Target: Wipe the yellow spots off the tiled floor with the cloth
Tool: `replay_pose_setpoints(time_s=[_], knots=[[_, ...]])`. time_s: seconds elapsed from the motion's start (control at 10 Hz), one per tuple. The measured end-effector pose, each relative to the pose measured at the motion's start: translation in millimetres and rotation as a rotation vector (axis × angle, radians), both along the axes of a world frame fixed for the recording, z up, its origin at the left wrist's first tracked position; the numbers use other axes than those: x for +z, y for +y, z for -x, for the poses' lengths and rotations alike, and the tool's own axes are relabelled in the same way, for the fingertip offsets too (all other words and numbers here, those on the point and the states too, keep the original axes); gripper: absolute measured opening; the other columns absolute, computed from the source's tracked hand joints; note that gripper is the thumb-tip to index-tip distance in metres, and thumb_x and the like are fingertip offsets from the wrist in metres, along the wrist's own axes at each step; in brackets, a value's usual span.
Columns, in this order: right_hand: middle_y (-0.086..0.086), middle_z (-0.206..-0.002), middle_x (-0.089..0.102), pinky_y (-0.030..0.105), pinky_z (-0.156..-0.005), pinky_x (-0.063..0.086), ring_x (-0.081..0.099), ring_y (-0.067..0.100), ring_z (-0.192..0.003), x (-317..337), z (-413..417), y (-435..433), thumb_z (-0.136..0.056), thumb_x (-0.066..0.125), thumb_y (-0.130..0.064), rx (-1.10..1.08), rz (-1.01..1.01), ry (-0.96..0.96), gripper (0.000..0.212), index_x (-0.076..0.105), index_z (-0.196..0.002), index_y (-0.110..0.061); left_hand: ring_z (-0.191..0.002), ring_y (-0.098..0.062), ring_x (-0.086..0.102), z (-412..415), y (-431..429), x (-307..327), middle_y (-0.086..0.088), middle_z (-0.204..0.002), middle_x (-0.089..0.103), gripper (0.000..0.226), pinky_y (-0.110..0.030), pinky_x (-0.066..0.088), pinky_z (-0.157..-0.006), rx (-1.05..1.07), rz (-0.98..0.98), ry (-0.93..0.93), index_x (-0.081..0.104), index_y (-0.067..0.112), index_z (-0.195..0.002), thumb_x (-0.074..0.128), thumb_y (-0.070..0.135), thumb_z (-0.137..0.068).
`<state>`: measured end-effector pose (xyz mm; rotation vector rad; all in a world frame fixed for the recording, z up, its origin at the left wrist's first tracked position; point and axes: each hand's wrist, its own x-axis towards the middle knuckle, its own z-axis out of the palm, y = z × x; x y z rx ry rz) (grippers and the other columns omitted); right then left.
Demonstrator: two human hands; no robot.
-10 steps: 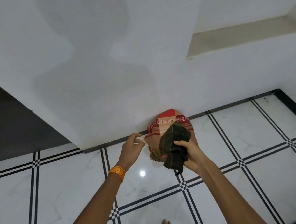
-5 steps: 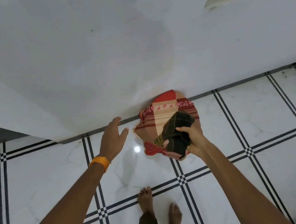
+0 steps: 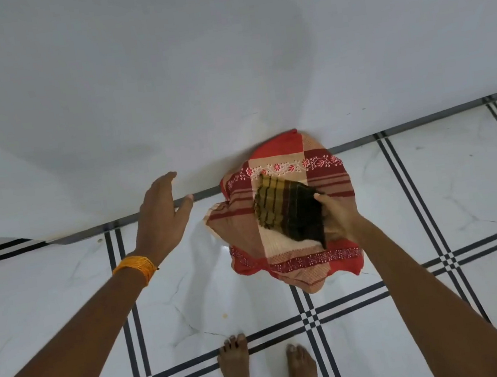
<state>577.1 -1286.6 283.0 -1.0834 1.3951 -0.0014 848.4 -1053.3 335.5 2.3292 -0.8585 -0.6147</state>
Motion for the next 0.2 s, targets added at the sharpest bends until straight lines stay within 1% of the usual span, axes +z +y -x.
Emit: replay_pose_setpoints(time_s=[0.1, 0.2], knots=[[0.012, -0.093, 0.072, 0.028, -0.067, 0.051, 0.067, 0.021, -0.077, -8.4, 8.5, 3.2, -0.098, 0.059, -0.042, 0.192, 0.358, 0.254, 0.024, 0.062, -0.090, -0.019, -0.142, -0.033, 0.040, 6.0, -8.6, -8.5, -0.014, -0.155, 0.043, 0.056, -0.050, 0.034, -0.117, -0.025, -0.004, -0.056, 0.038, 0.010, -0.150, 0.058, 0.028, -0.101], [0.001, -0.085, 0.068, 0.034, -0.073, 0.057, 0.065, 0.017, -0.075, -10.0, 11.4, 11.2, -0.101, 0.052, -0.035, 0.286, 0.537, 0.268, 0.019, 0.054, -0.083, -0.029, -0.142, -0.034, 0.041, 14.9, -14.4, -6.1, -0.016, -0.153, 0.044, 0.056, -0.050, 0.034, -0.117, -0.033, 0.000, -0.106, 0.040, 0.008, -0.149, 0.059, 0.027, -0.100]])
